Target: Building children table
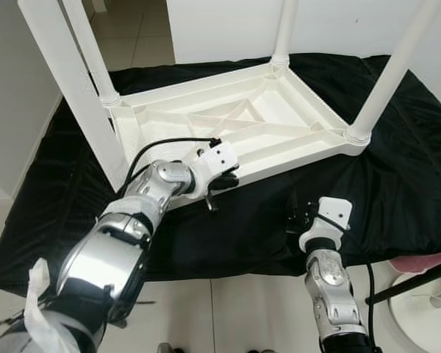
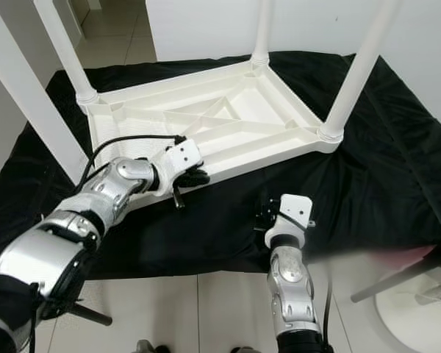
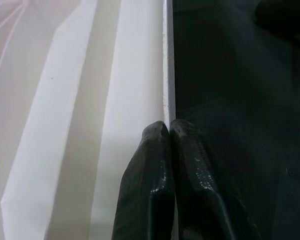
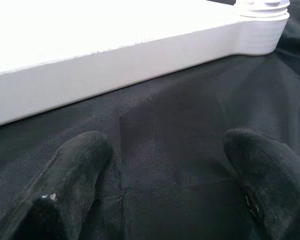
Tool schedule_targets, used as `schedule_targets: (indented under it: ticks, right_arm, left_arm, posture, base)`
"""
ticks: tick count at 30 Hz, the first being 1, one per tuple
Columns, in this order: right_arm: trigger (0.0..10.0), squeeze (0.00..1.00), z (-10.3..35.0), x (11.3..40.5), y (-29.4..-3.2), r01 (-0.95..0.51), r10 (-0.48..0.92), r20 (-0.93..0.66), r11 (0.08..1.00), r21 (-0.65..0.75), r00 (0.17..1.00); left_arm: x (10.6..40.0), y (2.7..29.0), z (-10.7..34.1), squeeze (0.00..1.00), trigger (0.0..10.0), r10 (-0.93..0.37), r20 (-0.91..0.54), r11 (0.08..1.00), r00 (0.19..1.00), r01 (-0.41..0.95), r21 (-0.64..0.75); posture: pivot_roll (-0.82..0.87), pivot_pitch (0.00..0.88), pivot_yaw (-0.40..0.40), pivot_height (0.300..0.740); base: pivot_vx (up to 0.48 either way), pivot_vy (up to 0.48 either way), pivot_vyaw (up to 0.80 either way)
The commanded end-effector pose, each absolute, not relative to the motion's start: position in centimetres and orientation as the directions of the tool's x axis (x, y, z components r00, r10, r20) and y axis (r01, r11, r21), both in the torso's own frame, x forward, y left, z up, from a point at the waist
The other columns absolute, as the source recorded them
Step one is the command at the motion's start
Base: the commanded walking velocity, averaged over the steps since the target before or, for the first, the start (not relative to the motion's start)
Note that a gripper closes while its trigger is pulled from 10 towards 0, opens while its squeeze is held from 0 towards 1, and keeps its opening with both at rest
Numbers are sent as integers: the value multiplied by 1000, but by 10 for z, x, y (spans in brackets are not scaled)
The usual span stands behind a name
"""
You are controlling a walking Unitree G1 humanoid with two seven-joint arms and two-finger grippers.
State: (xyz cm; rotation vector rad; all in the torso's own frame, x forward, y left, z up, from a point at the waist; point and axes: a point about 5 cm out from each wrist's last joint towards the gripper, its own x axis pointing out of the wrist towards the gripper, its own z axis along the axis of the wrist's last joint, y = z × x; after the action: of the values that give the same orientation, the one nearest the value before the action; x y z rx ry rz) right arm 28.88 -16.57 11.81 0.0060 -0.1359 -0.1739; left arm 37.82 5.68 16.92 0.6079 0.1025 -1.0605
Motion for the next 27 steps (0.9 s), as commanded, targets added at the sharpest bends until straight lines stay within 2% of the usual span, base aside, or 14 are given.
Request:
schedule_targets:
  ticks: [1,2,4,5,6,9,13,14,15,18,19,20,21,27]
  right_arm:
    - [10000,0,113,288,-163,166,-167,108,986,15,980]
    - [10000,0,113,289,-162,160,-161,105,987,14,981]
    - [10000,0,113,292,-160,143,-143,104,990,10,984]
    - [10000,0,113,292,-160,143,-143,104,990,10,984]
    - [10000,0,114,293,-159,138,-139,105,990,9,985]
    - [10000,0,114,295,-159,135,-135,106,991,7,985]
    - [10000,0,114,296,-160,136,-136,106,991,7,985]
    - [10000,0,115,297,-160,135,-135,107,991,8,985]
    - [10000,0,115,298,-160,134,-134,108,991,8,985]
    - [10000,0,115,300,-158,128,-129,110,992,12,986]
    - [10000,0,115,302,-156,124,-125,110,992,14,986]
    - [10000,0,115,302,-156,124,-125,110,992,14,986]
    - [10000,0,114,303,-155,119,-120,110,993,16,987]
    - [10000,0,113,309,-150,95,-97,105,995,24,990]
  left_arm:
    - [365,67,133,0,10000,-773,-482,299,412,907,295]
    - [362,64,131,529,10000,-791,-456,304,408,909,286]
    - [359,58,137,502,10000,-820,-356,335,448,880,336]
    - [359,58,137,502,10000,-820,-356,335,448,880,336]
    - [359,57,143,0,10000,-822,-299,372,484,854,363]
    - [358,58,160,0,10000,-819,-138,484,557,799,356]
    - [356,62,166,0,10000,-810,-77,531,582,782,327]
    - [352,65,169,745,10000,-802,-47,554,596,770,318]
    - [348,68,171,1000,10000,-796,-21,572,604,764,299]
    - [340,74,178,1000,10000,-769,48,621,638,727,291]
    - [334,77,184,435,10000,-740,122,665,661,694,275]
    - [334,77,184,435,10000,-740,122,665,661,694,275]
    - [328,80,190,0,10000,-703,190,709,685,653,266]
    - [305,91,188,0,10000,-568,297,819,767,562,115]
  posture:
    - [-73,138,66,740]
    - [-62,135,56,740]
    - [-58,133,49,740]
    - [-58,133,49,740]
    - [-55,129,46,740]
    - [-47,120,39,740]
    - [-42,114,36,740]
    - [-37,109,34,740]
    - [-29,104,30,740]
    - [-19,99,26,740]
    - [-10,96,23,740]
    - [-10,96,23,740]
    - [-5,92,20,740]
    - [40,69,-4,740]
  base:
    - [0,0,0]
    - [0,0,0]
    - [0,0,0]
    - [0,0,0]
    - [0,0,0]
    - [0,0,0]
    - [0,0,0]
    - [0,0,0]
    - [0,0,0]
    - [0,0,0]
    - [0,0,0]
    - [0,0,0]
    - [0,0,0]
    - [0,0,0]
